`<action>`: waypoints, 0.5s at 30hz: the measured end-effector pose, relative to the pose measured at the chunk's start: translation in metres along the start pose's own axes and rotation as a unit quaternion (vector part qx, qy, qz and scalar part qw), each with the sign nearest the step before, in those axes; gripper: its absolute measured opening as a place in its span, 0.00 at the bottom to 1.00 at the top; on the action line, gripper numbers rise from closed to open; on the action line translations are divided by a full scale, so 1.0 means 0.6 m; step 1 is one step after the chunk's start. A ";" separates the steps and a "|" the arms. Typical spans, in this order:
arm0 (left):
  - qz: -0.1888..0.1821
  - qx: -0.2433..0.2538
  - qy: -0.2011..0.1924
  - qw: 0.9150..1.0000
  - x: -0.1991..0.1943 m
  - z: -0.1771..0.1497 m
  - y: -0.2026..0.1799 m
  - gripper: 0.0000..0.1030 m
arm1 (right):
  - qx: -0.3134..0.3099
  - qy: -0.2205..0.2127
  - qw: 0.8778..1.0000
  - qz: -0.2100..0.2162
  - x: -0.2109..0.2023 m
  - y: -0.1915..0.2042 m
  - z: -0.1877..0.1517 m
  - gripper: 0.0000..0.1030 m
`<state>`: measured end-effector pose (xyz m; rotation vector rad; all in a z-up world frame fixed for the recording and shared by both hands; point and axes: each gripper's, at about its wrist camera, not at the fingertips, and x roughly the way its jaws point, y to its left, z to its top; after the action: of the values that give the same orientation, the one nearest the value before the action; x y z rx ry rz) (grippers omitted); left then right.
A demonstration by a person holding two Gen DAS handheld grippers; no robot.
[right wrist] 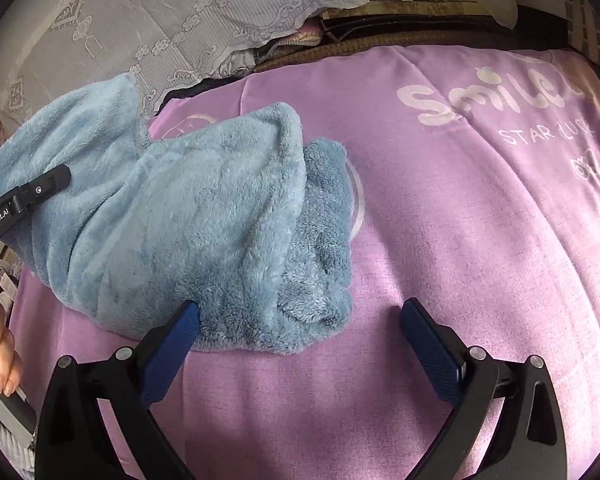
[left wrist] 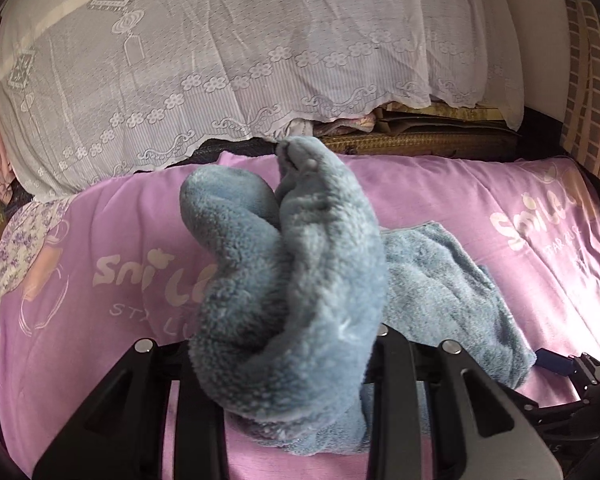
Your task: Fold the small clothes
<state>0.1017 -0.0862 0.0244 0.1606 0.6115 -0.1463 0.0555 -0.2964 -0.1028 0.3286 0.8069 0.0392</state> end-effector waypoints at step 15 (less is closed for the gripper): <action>-0.015 0.057 -0.019 0.998 -0.024 0.008 -0.101 0.28 | 0.097 0.001 0.993 0.073 -0.023 -0.055 0.021 0.97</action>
<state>0.0816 -0.1451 0.0303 0.2589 0.5675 -0.2131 0.0520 -0.3335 -0.0954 0.5709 0.7889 0.0986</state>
